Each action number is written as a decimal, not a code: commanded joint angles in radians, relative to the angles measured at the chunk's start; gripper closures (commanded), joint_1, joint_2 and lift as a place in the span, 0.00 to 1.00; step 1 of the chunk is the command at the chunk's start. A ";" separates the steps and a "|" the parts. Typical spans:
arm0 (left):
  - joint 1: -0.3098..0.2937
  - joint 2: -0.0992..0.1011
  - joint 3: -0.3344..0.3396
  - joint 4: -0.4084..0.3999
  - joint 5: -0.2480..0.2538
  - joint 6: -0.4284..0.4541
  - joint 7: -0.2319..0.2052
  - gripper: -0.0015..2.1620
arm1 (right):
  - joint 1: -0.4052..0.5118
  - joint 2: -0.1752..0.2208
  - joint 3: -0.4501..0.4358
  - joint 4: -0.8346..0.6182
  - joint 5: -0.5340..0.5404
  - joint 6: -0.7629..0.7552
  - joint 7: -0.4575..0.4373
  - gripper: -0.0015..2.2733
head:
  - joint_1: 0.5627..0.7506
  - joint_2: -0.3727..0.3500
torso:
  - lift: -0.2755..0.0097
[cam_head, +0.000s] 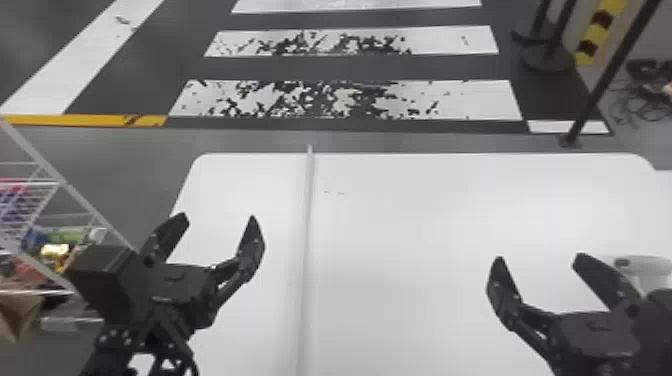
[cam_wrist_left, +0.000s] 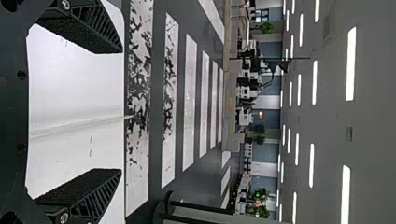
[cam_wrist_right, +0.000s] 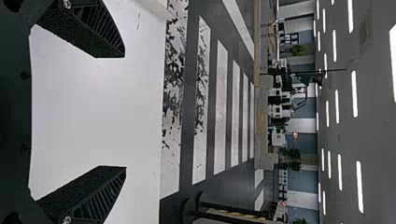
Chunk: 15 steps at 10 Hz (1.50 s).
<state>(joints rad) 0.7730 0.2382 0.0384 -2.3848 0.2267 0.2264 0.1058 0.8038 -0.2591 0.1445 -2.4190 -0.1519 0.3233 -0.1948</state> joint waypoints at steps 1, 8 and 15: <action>-0.001 0.003 0.000 0.003 0.000 0.000 0.000 0.04 | 0.000 0.000 0.000 0.000 0.000 0.001 0.000 0.02 | 0.70 0.66 | 0.86; -0.005 0.006 0.000 0.004 0.000 0.000 0.000 0.04 | 0.000 -0.002 0.000 0.000 0.002 0.004 0.002 0.03 | 0.70 0.67 | 0.86; -0.001 0.001 0.000 0.001 -0.001 0.000 0.000 0.04 | 0.000 0.000 0.000 -0.002 0.003 0.001 0.002 0.03 | 0.70 0.66 | 0.86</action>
<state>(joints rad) 0.7711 0.2395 0.0383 -2.3835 0.2255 0.2264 0.1058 0.8038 -0.2600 0.1442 -2.4207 -0.1496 0.3259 -0.1933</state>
